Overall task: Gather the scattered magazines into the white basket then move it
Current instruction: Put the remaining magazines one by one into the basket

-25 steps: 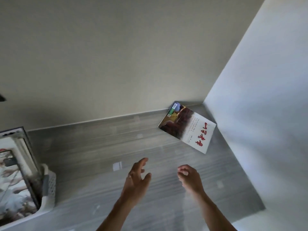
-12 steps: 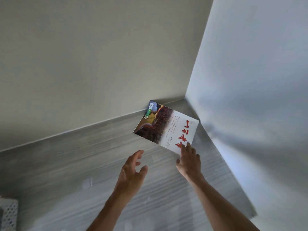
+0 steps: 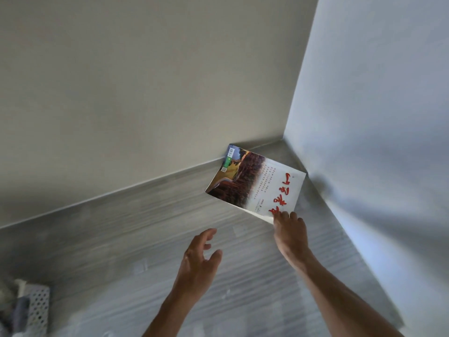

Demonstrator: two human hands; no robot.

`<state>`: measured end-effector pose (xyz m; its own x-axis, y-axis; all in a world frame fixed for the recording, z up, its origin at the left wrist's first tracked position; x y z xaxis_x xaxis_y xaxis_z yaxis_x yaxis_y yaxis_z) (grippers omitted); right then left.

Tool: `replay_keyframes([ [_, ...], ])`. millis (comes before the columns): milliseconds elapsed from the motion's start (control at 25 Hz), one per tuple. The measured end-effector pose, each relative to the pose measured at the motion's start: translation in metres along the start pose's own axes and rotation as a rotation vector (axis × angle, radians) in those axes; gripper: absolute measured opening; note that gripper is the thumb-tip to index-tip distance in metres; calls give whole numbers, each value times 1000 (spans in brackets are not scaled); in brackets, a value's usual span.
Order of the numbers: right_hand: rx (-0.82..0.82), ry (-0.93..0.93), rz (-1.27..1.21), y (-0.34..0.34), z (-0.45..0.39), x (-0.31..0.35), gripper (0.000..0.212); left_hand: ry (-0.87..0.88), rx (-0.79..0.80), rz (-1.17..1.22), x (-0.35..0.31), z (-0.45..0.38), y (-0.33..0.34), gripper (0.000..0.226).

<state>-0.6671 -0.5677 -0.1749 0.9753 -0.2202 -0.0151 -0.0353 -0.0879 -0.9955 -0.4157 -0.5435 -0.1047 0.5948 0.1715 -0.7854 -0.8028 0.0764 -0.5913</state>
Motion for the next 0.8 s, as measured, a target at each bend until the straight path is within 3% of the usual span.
replay_keyframes([
  [200,-38,-20,-233,-17,11,14,26,13,-86,6,2,6,-13,42],
  [320,-68,-184,-413,-43,70,64,32,79,-196,-23,-4,15,-32,36],
  [480,60,-407,-388,-48,167,108,47,162,-280,-118,3,25,-54,24],
  [560,155,-454,-379,-40,202,111,54,140,-215,-242,25,23,-52,29],
  [720,209,-444,-313,-31,230,131,41,-30,243,-721,114,44,-29,78],
  [800,184,-452,-248,-31,233,144,34,-61,197,-730,144,67,-33,81],
])
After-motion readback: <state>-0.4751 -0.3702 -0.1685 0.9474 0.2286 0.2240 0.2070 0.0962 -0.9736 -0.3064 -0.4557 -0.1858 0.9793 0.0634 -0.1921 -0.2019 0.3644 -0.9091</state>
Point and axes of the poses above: each hand's wrist, its own z-axis away from the middle knuckle, its own y-axis out of the palm, x = y × z, the point moved 8 cm from there along -z, towards the middle knuckle, and after that the axes turned 13 degrees about -x, right-handed, at the moved point
